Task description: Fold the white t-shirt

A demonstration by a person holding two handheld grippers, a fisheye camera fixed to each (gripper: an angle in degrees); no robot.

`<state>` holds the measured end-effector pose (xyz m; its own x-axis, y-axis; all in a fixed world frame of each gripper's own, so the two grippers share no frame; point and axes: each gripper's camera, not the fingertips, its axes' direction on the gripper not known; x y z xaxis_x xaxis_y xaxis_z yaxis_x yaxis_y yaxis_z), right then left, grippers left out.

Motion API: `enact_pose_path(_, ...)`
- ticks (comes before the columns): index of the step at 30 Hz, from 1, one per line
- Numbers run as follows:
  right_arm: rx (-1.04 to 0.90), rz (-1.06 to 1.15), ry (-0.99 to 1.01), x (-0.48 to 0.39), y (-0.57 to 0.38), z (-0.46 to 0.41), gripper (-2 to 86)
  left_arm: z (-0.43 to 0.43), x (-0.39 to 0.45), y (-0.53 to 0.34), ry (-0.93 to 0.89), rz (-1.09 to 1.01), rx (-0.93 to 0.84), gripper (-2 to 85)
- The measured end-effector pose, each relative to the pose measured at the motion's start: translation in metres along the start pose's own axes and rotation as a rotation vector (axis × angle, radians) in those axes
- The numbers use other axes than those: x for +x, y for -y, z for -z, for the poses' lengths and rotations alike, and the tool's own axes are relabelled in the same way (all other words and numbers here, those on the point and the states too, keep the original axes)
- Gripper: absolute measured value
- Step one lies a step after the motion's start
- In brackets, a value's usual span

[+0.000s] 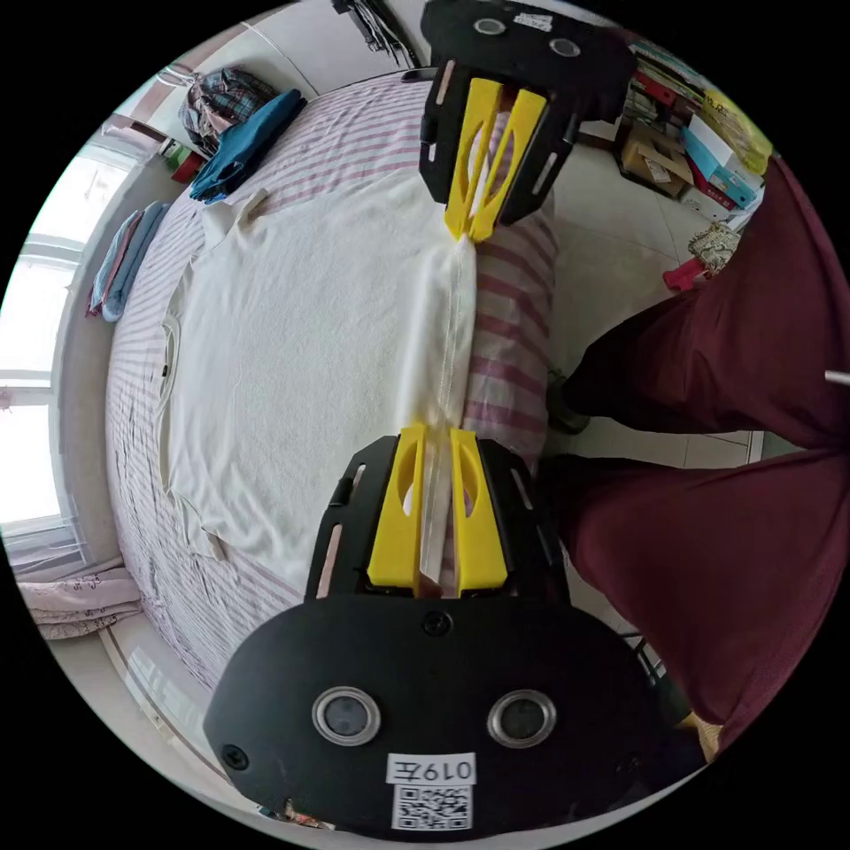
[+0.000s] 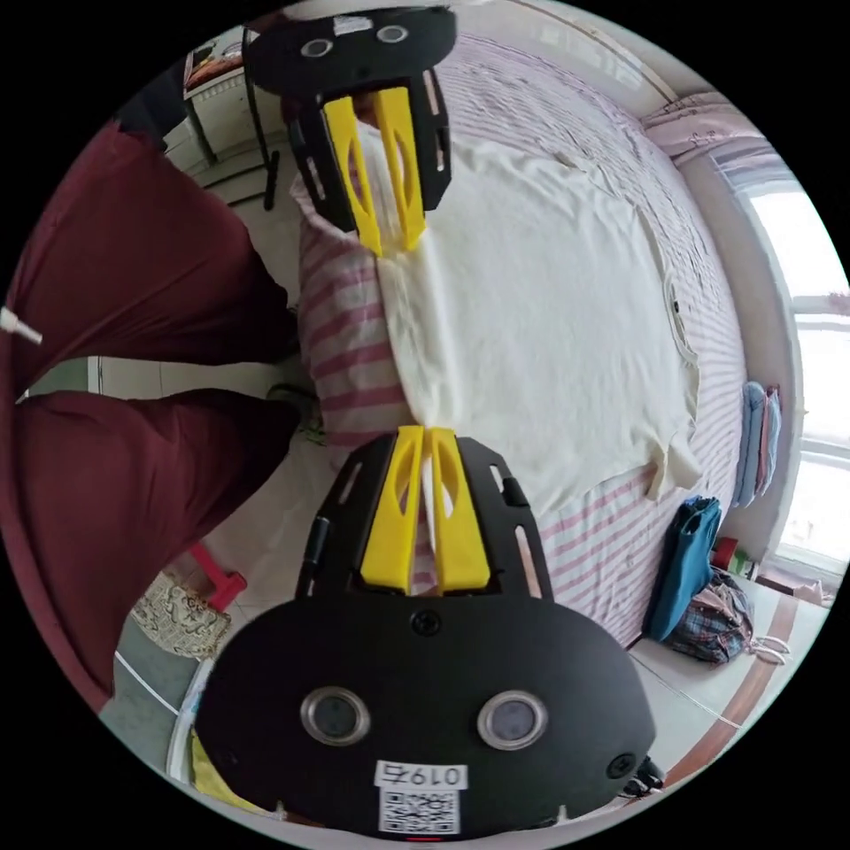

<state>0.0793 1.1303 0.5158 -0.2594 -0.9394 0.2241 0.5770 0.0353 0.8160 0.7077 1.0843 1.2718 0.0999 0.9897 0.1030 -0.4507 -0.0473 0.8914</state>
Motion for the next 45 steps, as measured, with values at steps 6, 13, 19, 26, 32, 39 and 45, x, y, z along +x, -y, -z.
enact_pose_path(6, -0.003, -0.34, 0.57, 0.081, -0.009, -0.013, -0.7, -0.014, -0.036, -0.002, -0.285, 0.165, 0.027, 0.7)
enact_pose_path(13, 0.096, -0.658, 0.873, 0.145, -0.034, -0.04, -0.6, -0.049, -0.109, -0.038, -0.715, 0.643, 0.151, 1.0)
enact_pose_path(19, 0.095, -0.735, 0.674, 0.134, -0.031, -0.026, -0.9, -0.071, -0.118, -0.045, -0.783, 0.784, 0.135, 1.0)
enact_pose_path(26, 0.069, -0.561, 0.383, 0.092, -0.004, -0.002, -0.9, -0.076, -0.103, -0.043, -0.773, 0.764, 0.115, 1.0)
enact_pose_path(32, 0.195, -0.575, 0.273, 0.058, 0.016, 0.037, -0.5, -0.056, -0.088, -0.062, -0.53, 0.949, 0.127, 1.0)
enact_pose_path(39, 0.059, 0.009, 0.151, -0.054, 0.082, 0.021, 7.5, -0.036, -0.02, -0.034, -0.457, 0.491, 0.073, 0.9)
enact_pose_path(45, 0.018, 0.133, 0.08, -0.089, 0.11, 0.003, 5.6, -0.05, 0.03, -0.008, -0.262, 0.305, 0.006, 1.5)
